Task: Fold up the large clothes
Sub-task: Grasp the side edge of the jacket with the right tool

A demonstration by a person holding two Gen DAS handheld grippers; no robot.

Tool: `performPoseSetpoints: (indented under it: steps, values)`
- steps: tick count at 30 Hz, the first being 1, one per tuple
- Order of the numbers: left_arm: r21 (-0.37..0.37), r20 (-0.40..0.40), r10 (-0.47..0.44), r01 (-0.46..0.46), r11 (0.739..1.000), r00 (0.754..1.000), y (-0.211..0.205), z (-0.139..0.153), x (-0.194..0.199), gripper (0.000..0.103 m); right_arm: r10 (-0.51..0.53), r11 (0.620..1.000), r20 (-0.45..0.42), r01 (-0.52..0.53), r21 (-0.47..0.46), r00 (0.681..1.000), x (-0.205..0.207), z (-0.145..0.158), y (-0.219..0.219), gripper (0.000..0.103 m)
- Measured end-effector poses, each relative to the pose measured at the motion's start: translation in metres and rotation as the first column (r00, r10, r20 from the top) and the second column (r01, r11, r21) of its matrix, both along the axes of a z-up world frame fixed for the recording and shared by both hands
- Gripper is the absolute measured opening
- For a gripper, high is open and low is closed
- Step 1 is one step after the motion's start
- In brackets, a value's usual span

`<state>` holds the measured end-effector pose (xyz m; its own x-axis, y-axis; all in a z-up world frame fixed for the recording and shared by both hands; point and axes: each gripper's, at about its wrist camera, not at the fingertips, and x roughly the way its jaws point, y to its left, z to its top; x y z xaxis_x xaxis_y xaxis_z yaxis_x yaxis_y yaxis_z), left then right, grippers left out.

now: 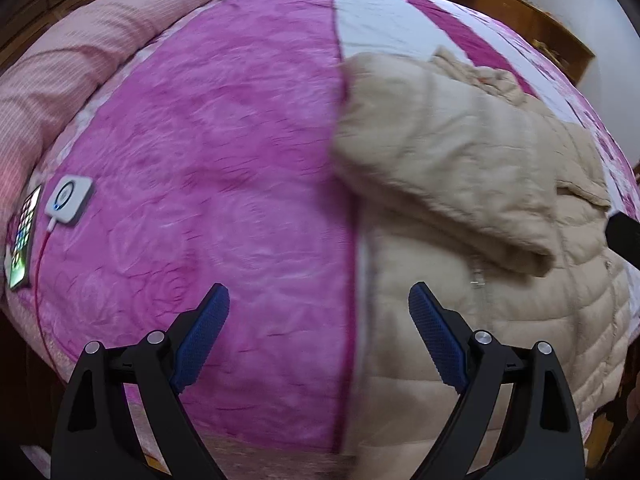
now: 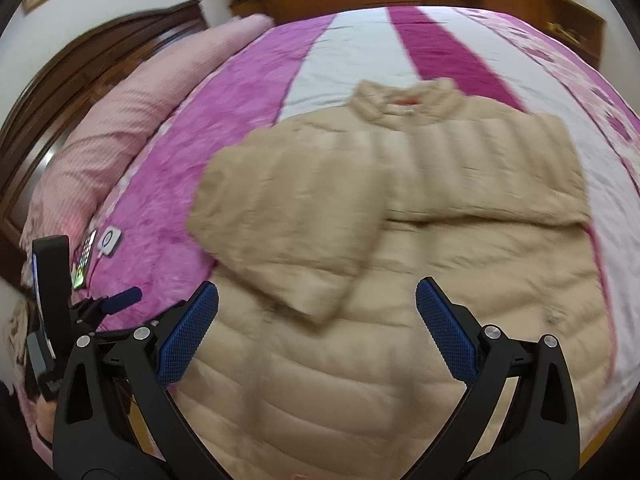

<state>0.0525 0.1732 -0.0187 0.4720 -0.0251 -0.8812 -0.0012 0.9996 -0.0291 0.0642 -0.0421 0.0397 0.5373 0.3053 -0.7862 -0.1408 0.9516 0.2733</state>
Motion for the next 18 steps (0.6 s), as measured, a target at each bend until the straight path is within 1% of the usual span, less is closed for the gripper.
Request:
performPoseSetpoints:
  steps: [2,5,11,13,16,18]
  values:
    - [-0.008,-0.002,0.02,-0.02,1.0,1.0,0.008,-0.003,-0.001,0.088,0.021,1.0,-0.023,-0.02,0.013,1.0,0.01,-0.005,0.017,0.098]
    - [-0.02,-0.006,0.044,-0.044,0.999,0.999,0.02,-0.008,-0.003,0.088,0.041,0.999,-0.047,-0.041,0.003,0.998,0.028,-0.014,0.049,0.098]
    - [-0.045,-0.014,0.069,-0.069,0.997,0.998,0.033,-0.017,-0.005,0.088,0.028,0.997,-0.051,-0.032,-0.065,0.998,0.061,-0.031,0.087,0.098]
    - [-0.048,-0.016,0.072,-0.072,0.996,0.997,0.035,-0.019,-0.005,0.088,0.018,0.995,-0.06,-0.023,-0.093,0.998,0.071,-0.04,0.094,0.098]
    - [-0.054,-0.015,0.072,-0.073,0.996,0.997,0.038,-0.02,-0.005,0.088,0.003,0.992,-0.08,-0.013,-0.125,0.997,0.079,-0.056,0.093,0.098]
    - [-0.059,-0.011,0.074,-0.075,0.995,0.997,0.039,-0.02,-0.004,0.088,-0.006,0.992,-0.077,-0.004,-0.126,0.997,0.08,-0.063,0.089,0.092]
